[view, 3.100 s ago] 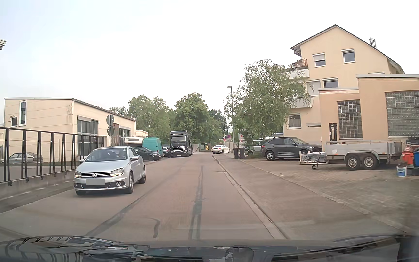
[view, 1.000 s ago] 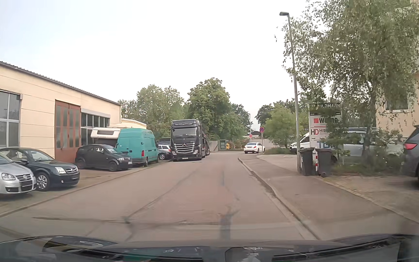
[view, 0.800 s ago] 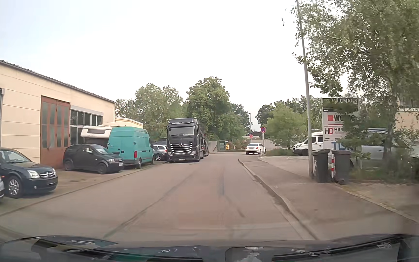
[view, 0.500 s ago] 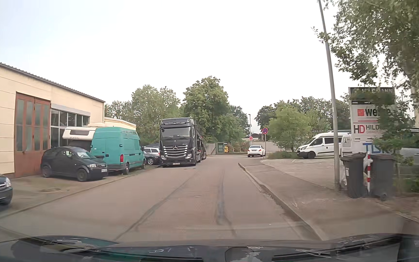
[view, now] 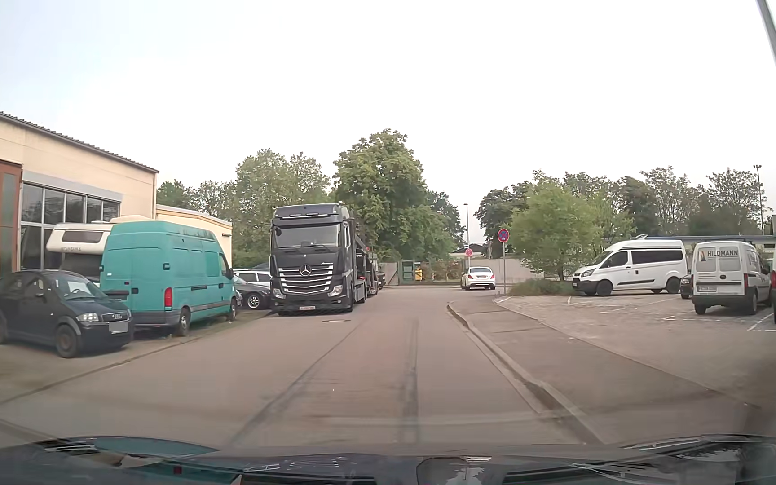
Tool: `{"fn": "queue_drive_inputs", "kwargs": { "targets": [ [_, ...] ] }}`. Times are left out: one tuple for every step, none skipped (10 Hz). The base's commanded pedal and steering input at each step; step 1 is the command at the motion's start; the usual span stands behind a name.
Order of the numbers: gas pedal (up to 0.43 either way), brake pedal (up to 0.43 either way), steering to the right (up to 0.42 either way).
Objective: Follow the waypoints while adhering to traffic rules and regulations
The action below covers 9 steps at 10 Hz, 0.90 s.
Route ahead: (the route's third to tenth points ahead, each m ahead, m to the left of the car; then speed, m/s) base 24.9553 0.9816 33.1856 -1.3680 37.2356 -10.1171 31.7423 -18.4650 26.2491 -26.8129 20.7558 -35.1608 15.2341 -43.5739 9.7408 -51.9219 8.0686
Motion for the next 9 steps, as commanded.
{"fn": "queue_drive_inputs", "kwargs": {
  "targets": [
    [0.047,0.000,0.000],
    [0.028,0.000,0.000],
    [0.000,0.000,0.000],
    [0.000,0.000,0.000],
    [0.000,0.000,0.001],
    [0.000,0.000,0.002],
    [0.000,0.000,0.003],
    [0.000,0.043,0.006],
    [0.000,0.073,0.008]
  ]
}}
